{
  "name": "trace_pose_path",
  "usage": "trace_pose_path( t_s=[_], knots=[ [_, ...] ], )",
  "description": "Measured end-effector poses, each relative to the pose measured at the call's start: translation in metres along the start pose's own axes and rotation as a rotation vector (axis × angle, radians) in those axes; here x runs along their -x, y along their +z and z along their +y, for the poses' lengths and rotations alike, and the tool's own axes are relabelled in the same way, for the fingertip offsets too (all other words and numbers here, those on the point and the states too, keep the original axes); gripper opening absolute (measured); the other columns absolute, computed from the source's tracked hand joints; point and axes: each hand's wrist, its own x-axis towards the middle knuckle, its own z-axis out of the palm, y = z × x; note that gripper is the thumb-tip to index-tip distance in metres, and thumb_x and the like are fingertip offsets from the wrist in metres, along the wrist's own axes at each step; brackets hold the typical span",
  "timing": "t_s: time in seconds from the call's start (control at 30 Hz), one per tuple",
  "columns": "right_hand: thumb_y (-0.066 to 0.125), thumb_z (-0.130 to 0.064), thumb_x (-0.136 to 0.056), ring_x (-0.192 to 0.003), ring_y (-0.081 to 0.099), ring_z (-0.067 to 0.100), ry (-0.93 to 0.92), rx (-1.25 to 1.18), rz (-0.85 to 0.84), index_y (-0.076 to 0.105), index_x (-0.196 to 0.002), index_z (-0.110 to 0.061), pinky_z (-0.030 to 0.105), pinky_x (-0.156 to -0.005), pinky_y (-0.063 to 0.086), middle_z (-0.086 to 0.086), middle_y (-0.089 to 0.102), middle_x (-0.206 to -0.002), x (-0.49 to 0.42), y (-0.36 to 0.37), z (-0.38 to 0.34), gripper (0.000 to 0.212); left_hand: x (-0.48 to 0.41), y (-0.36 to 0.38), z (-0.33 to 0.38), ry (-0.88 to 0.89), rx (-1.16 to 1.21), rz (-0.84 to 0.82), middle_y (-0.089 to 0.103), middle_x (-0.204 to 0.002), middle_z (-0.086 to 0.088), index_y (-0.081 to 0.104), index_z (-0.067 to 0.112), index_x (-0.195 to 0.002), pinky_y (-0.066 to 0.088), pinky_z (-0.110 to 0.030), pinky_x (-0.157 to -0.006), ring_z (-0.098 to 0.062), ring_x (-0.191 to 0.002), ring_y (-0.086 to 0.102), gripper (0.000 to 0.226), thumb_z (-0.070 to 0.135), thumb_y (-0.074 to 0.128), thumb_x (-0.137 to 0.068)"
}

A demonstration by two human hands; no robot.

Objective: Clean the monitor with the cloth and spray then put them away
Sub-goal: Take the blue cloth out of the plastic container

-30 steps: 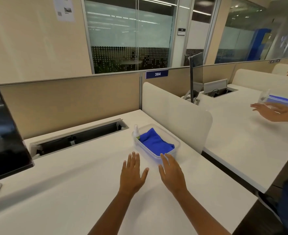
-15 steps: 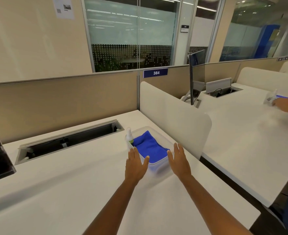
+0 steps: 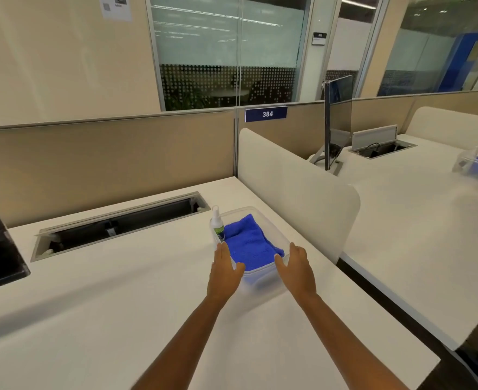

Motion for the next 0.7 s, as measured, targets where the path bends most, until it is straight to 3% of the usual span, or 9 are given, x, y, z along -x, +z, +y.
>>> trace_pose_path(
  t_s=[0.23,0.33,0.4,0.5,0.6,0.7],
  knots=[
    [0.048,-0.031,-0.095,-0.115,0.054,0.026,0.003,0.081,0.017,0.034,-0.136,-0.002,0.03,-0.084,0.051,0.013,0.042,-0.136,0.013,0.005,-0.005,0.053,0.001,-0.004,-0.009,-0.003,-0.032,0.013,0.018,-0.154,-0.008,0.01,0.009,-0.145,0.025,-0.036,-0.112,-0.024,-0.14,0.024,0.065,0.017,0.048,-0.092],
    [0.05,-0.024,-0.094,-0.128,0.042,0.025,-0.06,0.134,0.023,0.031,-0.137,-0.001,0.034,-0.096,0.047,0.013,0.036,-0.142,0.007,0.001,-0.013,0.053,-0.003,-0.004,-0.007,-0.017,-0.08,0.04,0.02,-0.153,-0.01,0.012,0.008,-0.144,0.026,-0.036,-0.111,-0.026,-0.139,0.026,0.064,0.015,0.047,-0.091],
    [0.047,-0.022,-0.095,-0.139,0.026,0.026,-0.151,0.203,0.003,0.023,-0.142,0.001,0.036,-0.108,0.036,0.014,0.025,-0.15,0.0,-0.001,-0.021,0.057,-0.007,-0.005,-0.004,-0.017,-0.107,0.058,0.022,-0.152,-0.012,0.013,0.007,-0.144,0.028,-0.036,-0.11,-0.028,-0.137,0.029,0.062,0.013,0.046,-0.091],
    [0.044,-0.023,-0.096,-0.144,0.013,0.023,-0.261,0.234,-0.085,0.016,-0.145,-0.001,0.032,-0.114,0.026,0.011,0.014,-0.155,-0.012,0.001,-0.036,0.061,-0.015,-0.006,-0.002,0.01,-0.177,0.094,0.032,-0.145,-0.014,0.021,0.005,-0.141,0.036,-0.041,-0.107,-0.029,-0.126,0.04,0.059,0.014,0.048,-0.09],
    [0.044,-0.026,-0.097,-0.143,0.016,0.02,-0.345,0.303,-0.204,0.016,-0.145,-0.003,0.03,-0.11,0.028,0.01,0.015,-0.155,-0.028,0.013,-0.05,0.06,-0.023,-0.008,0.0,0.044,-0.268,0.118,0.04,-0.136,-0.015,0.028,0.005,-0.136,0.043,-0.043,-0.099,-0.029,-0.116,0.047,0.053,0.015,0.05,-0.089],
    [0.043,-0.032,-0.097,-0.145,0.009,0.023,-0.369,0.467,-0.378,0.014,-0.145,-0.003,0.034,-0.112,0.027,0.013,0.01,-0.156,-0.042,0.029,-0.058,0.064,-0.032,-0.009,-0.001,0.065,-0.411,0.095,0.029,-0.147,-0.014,0.023,0.006,-0.14,0.034,-0.042,-0.108,-0.028,-0.132,0.034,0.057,0.021,0.047,-0.091]
  ],
)
